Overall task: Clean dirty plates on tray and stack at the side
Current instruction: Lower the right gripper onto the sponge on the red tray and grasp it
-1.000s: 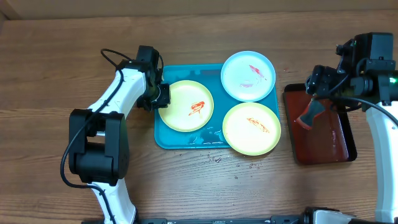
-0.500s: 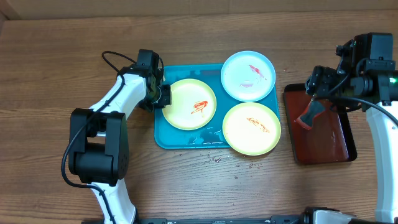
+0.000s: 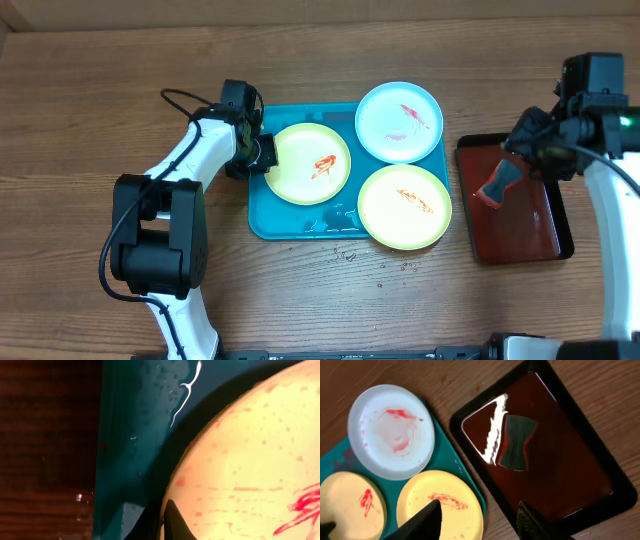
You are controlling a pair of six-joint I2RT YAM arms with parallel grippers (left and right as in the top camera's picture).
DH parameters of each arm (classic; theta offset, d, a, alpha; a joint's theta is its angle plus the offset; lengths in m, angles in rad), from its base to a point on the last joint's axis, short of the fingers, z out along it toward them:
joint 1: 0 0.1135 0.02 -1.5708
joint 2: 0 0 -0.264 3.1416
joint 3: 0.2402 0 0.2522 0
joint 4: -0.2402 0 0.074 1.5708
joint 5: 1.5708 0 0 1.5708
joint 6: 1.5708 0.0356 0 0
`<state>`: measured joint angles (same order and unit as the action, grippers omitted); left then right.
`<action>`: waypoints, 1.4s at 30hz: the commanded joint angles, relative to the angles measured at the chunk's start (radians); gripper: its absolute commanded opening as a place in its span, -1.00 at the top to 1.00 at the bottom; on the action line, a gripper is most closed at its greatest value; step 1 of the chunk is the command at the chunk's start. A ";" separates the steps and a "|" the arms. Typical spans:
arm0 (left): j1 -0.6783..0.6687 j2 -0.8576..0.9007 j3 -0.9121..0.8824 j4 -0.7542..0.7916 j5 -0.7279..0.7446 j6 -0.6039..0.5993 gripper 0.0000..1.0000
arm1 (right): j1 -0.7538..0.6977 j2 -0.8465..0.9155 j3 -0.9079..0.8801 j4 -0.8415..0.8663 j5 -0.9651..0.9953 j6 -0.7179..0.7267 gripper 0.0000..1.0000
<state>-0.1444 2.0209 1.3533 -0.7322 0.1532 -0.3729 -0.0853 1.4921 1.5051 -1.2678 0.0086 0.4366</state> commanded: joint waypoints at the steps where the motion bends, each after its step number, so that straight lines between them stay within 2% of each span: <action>1: -0.002 0.018 -0.020 -0.023 -0.030 -0.114 0.92 | -0.005 0.059 -0.016 0.018 0.062 0.100 -0.01; 7: -0.002 0.018 -0.020 -0.028 -0.030 -0.114 0.92 | -0.027 0.162 -0.019 0.008 0.104 0.113 -0.02; 12: -0.002 0.018 -0.020 -0.026 -0.030 -0.113 0.92 | -0.071 0.264 -0.019 0.004 0.073 0.065 -0.02; 17: -0.002 0.018 -0.020 -0.022 -0.030 -0.110 0.92 | -0.075 0.358 -0.020 0.031 0.011 -0.001 0.18; 23: -0.002 0.018 -0.020 -0.021 -0.030 -0.110 0.92 | -0.072 0.430 -0.036 0.053 0.018 0.000 0.19; 28: -0.002 0.018 -0.020 -0.018 -0.030 -0.109 0.92 | -0.075 0.443 -0.136 0.163 0.019 0.000 0.21; 32: 0.000 0.018 -0.020 -0.006 -0.034 -0.093 0.91 | -0.075 0.443 -0.222 0.280 0.020 0.000 0.44; 36: 0.000 0.018 -0.020 0.008 -0.034 -0.076 0.91 | -0.075 0.443 -0.306 0.377 0.024 0.000 0.44; 40: 0.000 0.018 -0.020 0.003 -0.033 -0.076 0.91 | -0.075 0.444 -0.333 0.402 0.028 0.000 0.92; 42: -0.001 0.018 -0.020 0.003 -0.033 -0.076 0.91 | -0.075 0.442 -0.325 0.391 0.027 0.000 0.92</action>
<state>-0.1444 2.0209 1.3529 -0.7322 0.1646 -0.4572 -0.1612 1.9175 1.2068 -0.8684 0.0288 0.4374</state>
